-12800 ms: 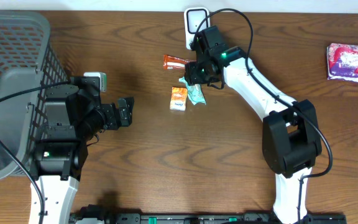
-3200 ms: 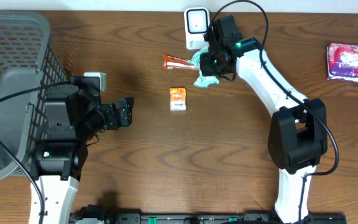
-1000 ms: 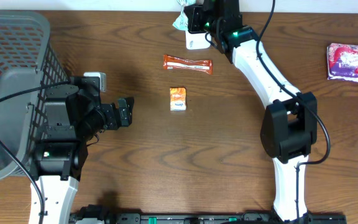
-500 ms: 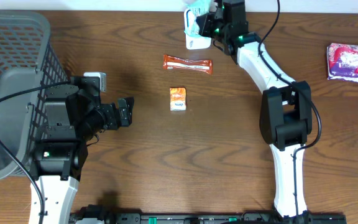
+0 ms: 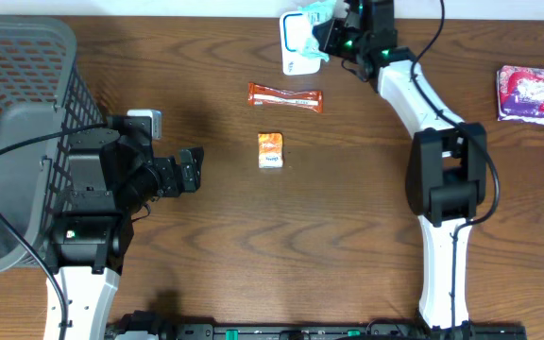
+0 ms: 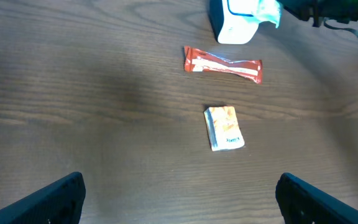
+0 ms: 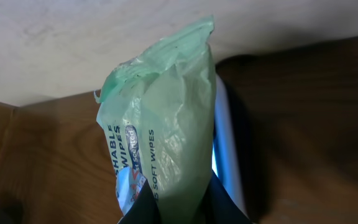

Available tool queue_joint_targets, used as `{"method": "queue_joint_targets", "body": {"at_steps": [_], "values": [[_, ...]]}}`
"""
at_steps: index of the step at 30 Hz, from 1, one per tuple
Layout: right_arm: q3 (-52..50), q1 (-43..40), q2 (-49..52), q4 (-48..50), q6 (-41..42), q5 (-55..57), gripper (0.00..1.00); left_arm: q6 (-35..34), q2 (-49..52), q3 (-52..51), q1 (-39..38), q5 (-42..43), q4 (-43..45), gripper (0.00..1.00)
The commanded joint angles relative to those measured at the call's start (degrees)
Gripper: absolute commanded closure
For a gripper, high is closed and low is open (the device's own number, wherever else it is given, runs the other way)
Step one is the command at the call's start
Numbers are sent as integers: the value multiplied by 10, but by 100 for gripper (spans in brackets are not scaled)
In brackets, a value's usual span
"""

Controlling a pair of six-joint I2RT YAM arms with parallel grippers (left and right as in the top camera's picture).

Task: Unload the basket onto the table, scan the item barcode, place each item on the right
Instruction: 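Hold the green wipes pack in front of the scanner with the right gripper, then carry the green wipes pack to the far right beside the purple package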

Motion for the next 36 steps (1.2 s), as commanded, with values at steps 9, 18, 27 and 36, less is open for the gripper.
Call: {"method": "queue_joint_targets", "body": {"at_steps": [9,18,27,36], "values": [[12,-136,-183,-212,-130,113,99,8,2,-3,2,3,1,3],[11,-250,-187,-389,-141,277,99,8,2,-3,2,3,1,3],[10,-353,-186,-441,-141,309,99,8,2,-3,2,3,1,3],[9,-412,-166,-463,-141,309,99,8,2,-3,2,3,1,3]]}}
